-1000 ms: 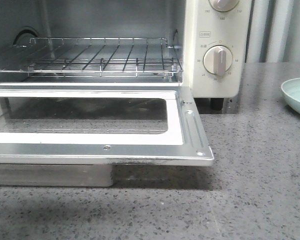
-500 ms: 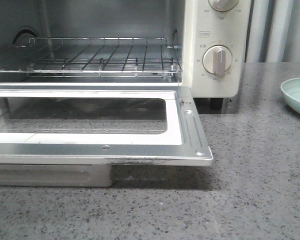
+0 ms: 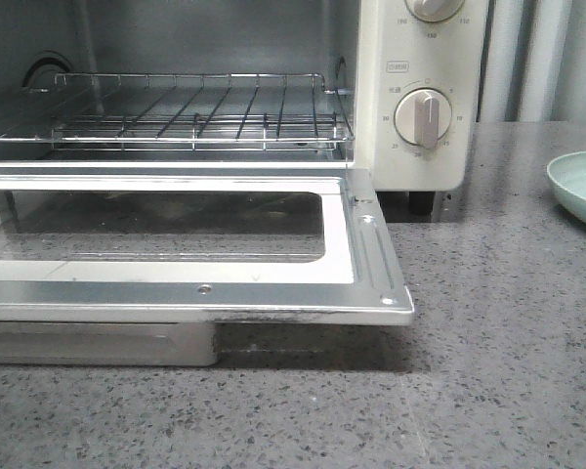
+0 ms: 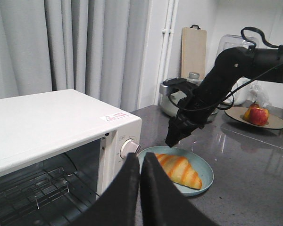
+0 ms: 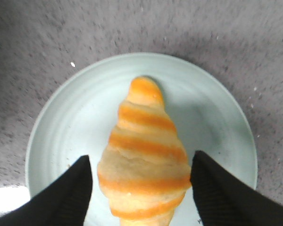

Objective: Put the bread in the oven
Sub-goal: 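Move the right gripper down over the bread roll on the plate, then grasp the striped bread roll with the right gripper and lift it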

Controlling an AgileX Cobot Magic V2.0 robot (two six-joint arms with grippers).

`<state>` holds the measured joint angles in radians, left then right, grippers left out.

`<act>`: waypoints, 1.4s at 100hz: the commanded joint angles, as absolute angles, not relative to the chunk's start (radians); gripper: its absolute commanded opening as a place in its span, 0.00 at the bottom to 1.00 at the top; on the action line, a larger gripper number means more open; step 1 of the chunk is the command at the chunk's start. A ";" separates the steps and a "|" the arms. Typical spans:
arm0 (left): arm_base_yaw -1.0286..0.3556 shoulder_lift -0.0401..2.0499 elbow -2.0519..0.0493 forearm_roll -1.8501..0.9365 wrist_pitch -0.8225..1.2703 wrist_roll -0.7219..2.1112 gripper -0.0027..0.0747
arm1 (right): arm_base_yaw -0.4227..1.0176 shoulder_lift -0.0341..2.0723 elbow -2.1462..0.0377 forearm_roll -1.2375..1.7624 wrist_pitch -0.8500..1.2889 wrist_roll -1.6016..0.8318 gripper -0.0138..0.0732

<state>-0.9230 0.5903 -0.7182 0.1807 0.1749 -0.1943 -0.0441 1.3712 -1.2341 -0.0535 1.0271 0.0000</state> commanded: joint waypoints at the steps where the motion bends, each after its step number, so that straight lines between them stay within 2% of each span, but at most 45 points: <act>1: -0.920 0.591 -0.755 0.186 0.093 -0.194 0.01 | -0.043 1.382 -1.269 -0.079 1.023 -0.012 0.66; 30: -0.920 0.591 -0.755 0.186 0.093 -0.194 0.01 | -0.043 1.468 -1.267 -0.079 1.106 -0.012 0.66; 73: -0.920 0.591 -0.755 0.186 0.093 -0.194 0.01 | -0.043 1.490 -1.267 -0.079 1.170 -0.012 0.65; 80: -0.920 0.591 -0.755 0.186 0.093 -0.194 0.01 | -0.043 1.497 -1.267 -0.079 1.183 -0.012 0.60; 99: -0.920 0.591 -0.755 0.186 0.093 -0.194 0.01 | -0.043 1.512 -1.267 -0.079 1.184 -0.012 0.36; 117: -0.920 0.587 -0.755 0.186 0.093 -0.194 0.01 | -0.043 1.513 -1.267 -0.079 1.184 -0.012 0.07; 140: -0.920 0.579 -0.761 0.195 0.100 -0.194 0.01 | -0.015 1.458 -1.267 -0.077 1.199 -0.025 0.07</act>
